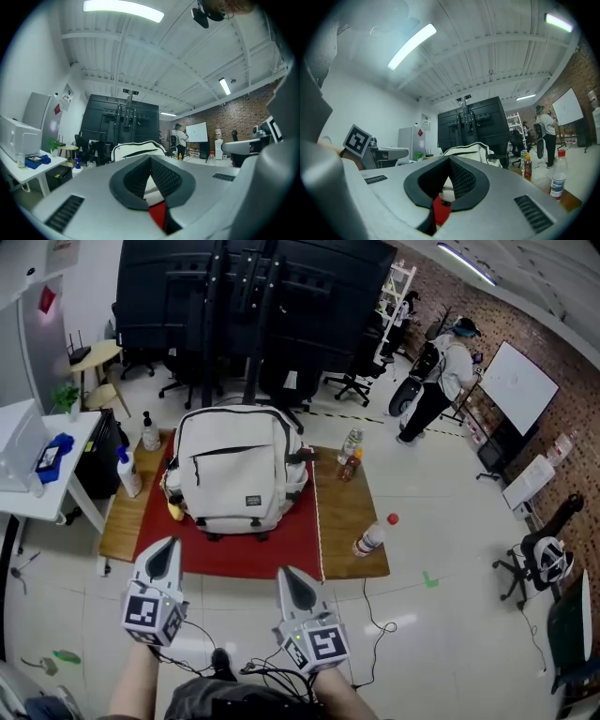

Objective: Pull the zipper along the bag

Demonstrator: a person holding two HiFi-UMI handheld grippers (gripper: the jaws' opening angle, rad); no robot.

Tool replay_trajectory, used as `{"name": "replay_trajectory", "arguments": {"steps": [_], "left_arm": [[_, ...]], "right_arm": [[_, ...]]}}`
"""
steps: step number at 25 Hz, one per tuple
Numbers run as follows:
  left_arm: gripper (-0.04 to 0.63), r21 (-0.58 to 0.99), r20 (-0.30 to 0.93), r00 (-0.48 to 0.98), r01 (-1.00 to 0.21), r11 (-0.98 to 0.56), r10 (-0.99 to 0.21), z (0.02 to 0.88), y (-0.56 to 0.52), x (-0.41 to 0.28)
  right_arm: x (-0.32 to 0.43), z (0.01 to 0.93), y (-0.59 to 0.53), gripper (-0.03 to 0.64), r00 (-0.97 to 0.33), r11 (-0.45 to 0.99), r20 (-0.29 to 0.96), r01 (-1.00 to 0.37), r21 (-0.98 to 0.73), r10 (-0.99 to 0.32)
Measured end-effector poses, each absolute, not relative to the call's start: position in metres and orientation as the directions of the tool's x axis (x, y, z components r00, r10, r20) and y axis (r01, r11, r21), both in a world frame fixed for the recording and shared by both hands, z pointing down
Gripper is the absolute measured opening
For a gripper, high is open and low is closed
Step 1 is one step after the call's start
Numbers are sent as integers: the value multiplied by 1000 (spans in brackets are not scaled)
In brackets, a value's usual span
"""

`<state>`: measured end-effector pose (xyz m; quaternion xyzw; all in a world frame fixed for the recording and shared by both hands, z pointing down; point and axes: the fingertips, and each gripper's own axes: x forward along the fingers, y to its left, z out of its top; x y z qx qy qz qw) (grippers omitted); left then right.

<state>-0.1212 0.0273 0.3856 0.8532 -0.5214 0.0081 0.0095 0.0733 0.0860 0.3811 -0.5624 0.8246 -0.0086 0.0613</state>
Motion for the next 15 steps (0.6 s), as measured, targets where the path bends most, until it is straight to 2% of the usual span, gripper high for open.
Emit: {"name": "replay_trajectory", "arguments": {"steps": [15], "left_arm": [[29,19,74,550,-835,-550,-832,422,-67,-160]], "right_arm": [[-1,400,-7,12,-331,333,-44,-938,-90,-943]]}}
